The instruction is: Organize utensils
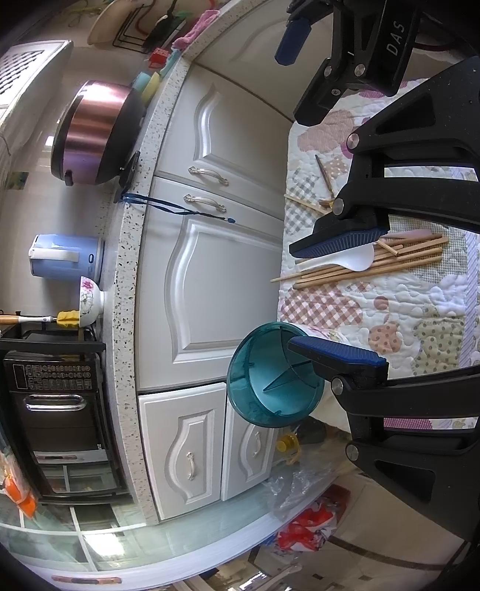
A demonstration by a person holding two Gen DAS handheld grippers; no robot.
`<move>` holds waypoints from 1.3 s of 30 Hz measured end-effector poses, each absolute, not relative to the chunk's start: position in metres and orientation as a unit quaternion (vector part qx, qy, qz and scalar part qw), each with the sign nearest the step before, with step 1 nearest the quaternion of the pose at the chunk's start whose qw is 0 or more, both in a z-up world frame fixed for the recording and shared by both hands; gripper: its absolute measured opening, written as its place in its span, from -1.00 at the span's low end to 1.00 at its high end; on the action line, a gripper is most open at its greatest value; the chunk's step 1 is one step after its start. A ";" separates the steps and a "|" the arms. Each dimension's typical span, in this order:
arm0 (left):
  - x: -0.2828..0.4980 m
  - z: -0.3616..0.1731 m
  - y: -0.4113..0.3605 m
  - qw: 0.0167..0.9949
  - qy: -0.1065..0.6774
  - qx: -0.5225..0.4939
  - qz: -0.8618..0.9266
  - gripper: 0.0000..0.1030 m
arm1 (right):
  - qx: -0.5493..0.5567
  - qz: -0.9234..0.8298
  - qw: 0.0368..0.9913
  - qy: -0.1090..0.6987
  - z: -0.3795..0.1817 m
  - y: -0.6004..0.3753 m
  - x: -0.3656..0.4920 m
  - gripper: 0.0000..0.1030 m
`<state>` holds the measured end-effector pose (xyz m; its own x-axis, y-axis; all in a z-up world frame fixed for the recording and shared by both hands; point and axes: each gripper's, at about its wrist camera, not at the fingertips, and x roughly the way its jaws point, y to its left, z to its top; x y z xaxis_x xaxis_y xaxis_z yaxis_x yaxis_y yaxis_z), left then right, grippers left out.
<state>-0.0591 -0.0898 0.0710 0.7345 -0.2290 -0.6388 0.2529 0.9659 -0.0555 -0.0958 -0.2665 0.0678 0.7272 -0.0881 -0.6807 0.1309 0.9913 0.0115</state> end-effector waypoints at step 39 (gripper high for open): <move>-0.020 -0.015 -0.079 0.871 0.461 -0.023 -0.169 -0.15 | 0.067 -0.019 0.882 0.466 -0.027 -0.303 -0.056 0.90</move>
<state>-0.0202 -0.0785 -0.0148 0.5175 -0.3158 -0.7953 0.2728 0.9418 -0.1965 -0.0562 -0.3032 -0.0269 0.5643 0.0299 -0.8251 0.0955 0.9903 0.1012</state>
